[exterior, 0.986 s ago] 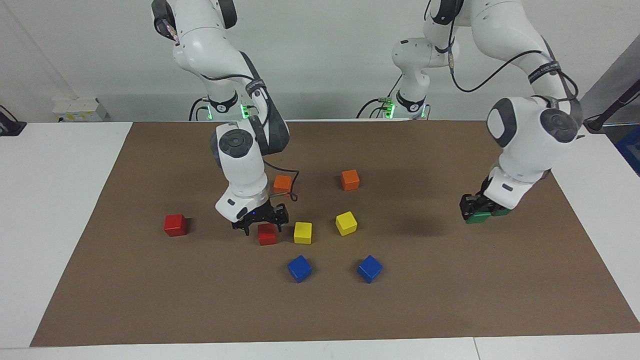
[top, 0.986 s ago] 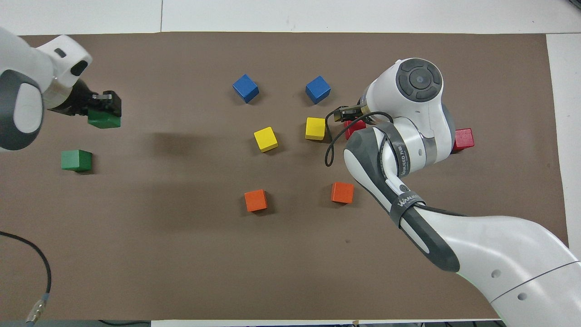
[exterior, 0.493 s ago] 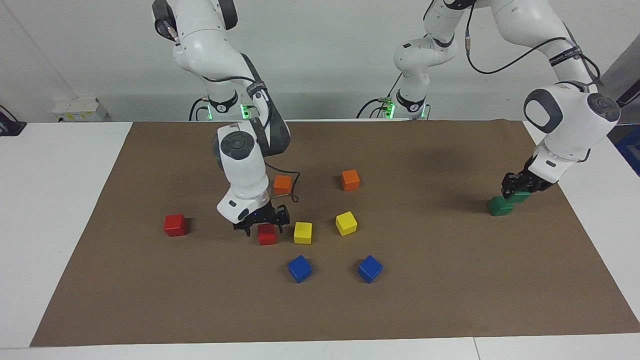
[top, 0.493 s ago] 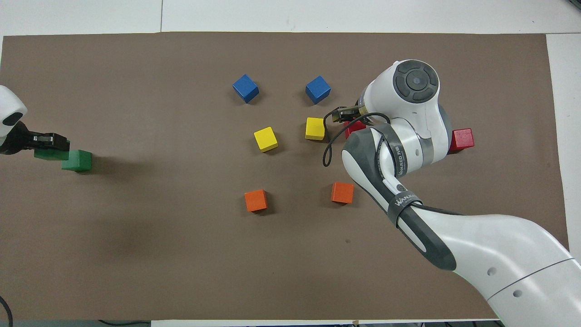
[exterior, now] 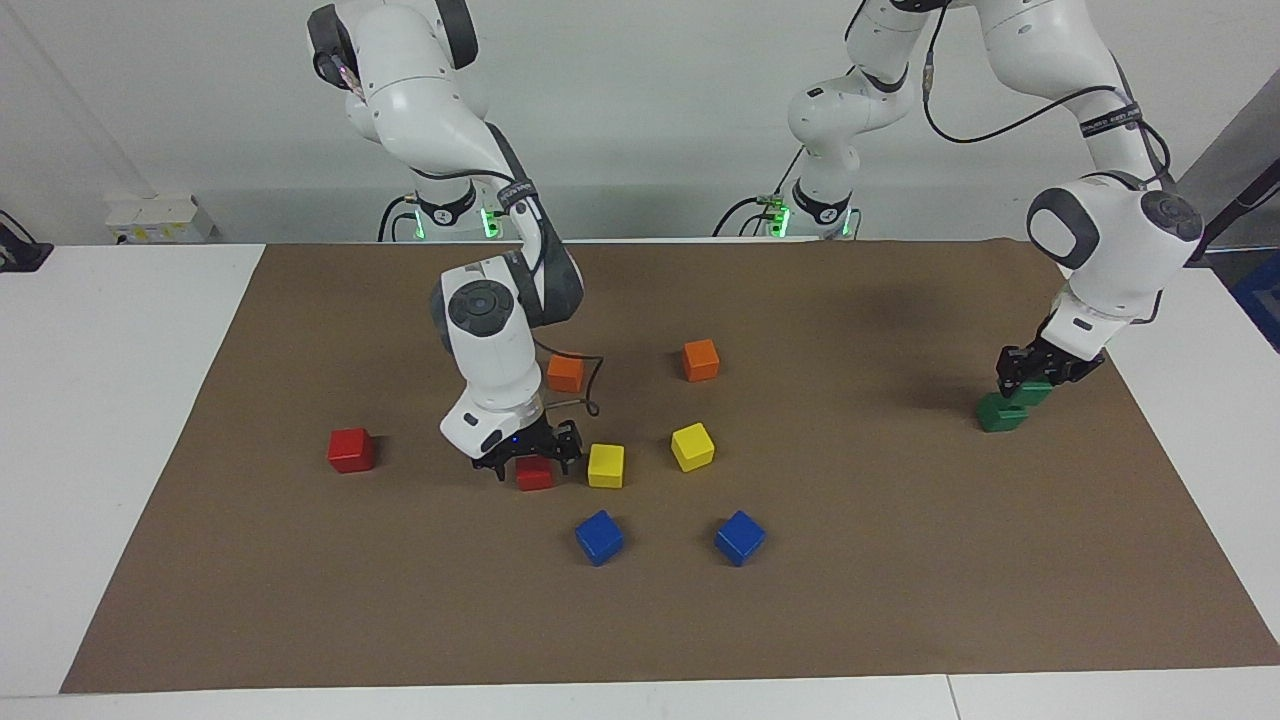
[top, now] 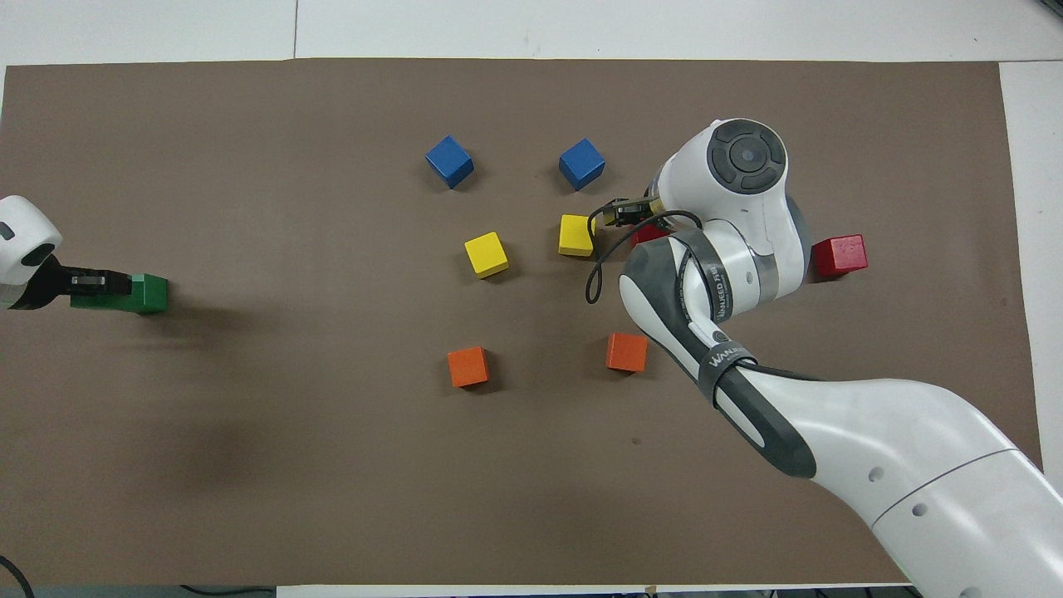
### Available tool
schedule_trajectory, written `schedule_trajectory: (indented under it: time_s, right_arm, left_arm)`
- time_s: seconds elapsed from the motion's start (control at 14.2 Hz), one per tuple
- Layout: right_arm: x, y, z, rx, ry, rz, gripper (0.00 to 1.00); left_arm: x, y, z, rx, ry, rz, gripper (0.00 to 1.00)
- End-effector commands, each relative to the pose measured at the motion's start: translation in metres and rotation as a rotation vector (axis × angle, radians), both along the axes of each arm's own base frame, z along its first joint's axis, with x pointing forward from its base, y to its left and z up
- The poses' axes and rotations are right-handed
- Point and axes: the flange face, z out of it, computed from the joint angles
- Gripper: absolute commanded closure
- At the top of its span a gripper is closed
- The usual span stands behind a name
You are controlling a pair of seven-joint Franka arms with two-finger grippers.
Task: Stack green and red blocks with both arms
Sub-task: 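Release and withdraw the left gripper while the right gripper carries red outward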
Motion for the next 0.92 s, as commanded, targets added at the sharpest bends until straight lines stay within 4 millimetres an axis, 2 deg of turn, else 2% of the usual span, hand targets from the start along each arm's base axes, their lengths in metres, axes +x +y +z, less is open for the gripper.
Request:
schedule_trajectory:
  time_s: [0.0,0.21,0.49,0.63,0.7,0.77,0.85]
  right_arm:
    - [0.001,0.002,-0.009,0.012,-0.004,-0.019,0.0]
    - [-0.001,0.002,-0.011,0.011,0.0,-0.018,0.01]
    - [-0.005,0.0,-0.02,0.01,-0.005,-0.015,0.23]
    - [-0.003,-0.004,-0.018,-0.004,0.0,-0.007,1.0]
    - [-0.002,-0.006,-0.008,-0.009,0.006,-0.008,1.0]
    - [0.007,-0.007,0.01,-0.016,0.019,-0.011,1.0]
    - [0.021,-0.022,0.037,-0.026,0.046,-0.028,1.0]
  left_arm:
    - [-0.008,0.005,-0.005,-0.012,-0.037,0.026,1.0]
    - [-0.007,0.004,-0.013,-0.039,-0.03,0.059,1.0]
    - [-0.004,-0.001,-0.019,-0.051,-0.031,0.081,1.0]
    - [-0.002,-0.001,-0.025,-0.052,-0.033,0.084,1.0]
    - [-0.001,-0.002,-0.026,-0.051,-0.036,0.084,1.0]
    - [-0.001,-0.003,-0.025,-0.05,-0.039,0.083,1.0]
    - [0.0,-0.002,-0.026,-0.05,-0.04,0.084,1.0]
